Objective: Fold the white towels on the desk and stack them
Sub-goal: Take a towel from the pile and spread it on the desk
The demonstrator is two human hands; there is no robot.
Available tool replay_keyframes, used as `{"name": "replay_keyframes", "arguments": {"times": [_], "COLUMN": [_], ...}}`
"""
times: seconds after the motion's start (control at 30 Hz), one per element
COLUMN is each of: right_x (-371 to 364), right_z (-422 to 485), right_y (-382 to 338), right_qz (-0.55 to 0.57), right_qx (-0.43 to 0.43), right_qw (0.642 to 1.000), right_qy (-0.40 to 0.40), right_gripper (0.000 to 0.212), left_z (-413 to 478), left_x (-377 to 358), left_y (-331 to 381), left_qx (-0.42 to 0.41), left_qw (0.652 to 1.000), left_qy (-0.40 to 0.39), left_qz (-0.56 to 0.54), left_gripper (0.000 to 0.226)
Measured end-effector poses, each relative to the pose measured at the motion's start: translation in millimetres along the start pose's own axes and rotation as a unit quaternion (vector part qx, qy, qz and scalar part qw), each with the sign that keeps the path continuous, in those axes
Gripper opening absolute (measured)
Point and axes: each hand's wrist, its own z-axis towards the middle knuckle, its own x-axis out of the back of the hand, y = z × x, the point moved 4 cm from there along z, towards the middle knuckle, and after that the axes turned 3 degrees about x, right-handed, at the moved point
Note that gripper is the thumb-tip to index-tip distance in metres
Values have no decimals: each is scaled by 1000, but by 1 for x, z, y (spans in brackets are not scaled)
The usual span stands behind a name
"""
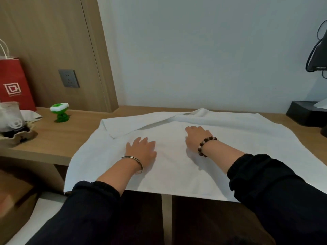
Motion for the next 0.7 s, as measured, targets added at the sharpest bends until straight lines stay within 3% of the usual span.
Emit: {"name": "replay_keyframes", "arguments": {"times": [0.13, 0.27, 0.4, 0.43, 0.47, 0.53, 0.57, 0.63, 0.7], "right_x": [-11, -29, -53, -55, -57, -57, -57, -58, -58], "right_z": [28, 47, 53, 55, 56, 57, 57, 57, 57], "right_y": [-35, -56, -53, -51, -50, -49, -50, -50, -50], "right_qz": [74, 27, 47, 49, 48, 48, 48, 49, 50], "right_qx": [-8, 9, 5, 7, 9, 14, 14, 16, 15], "right_qw": [997, 999, 998, 998, 998, 998, 998, 998, 998], "right_qy": [-10, -46, -46, -48, -48, -41, -38, -36, -35], "right_gripper": [46, 44, 56, 57, 57, 57, 57, 57, 57], "left_z": [-9, -11, -9, -7, -4, 2, 7, 19, 31], "left_x": [-17, -4, 7, 10, 12, 13, 14, 16, 19], "left_y": [-15, -10, -27, -34, -39, -43, -46, -52, -60], "left_qx": [13, -6, 70, 112, 163, 234, 248, 244, 243], "left_qw": [1000, 997, 970, 931, 851, 599, 503, 414, 381], "left_qy": [20, 80, 98, 93, 68, -20, -49, -70, -55], "left_qz": [9, -5, -211, -335, -494, -766, -827, -874, -891], "left_gripper": [55, 33, 30, 34, 34, 18, 12, 18, 41]}}
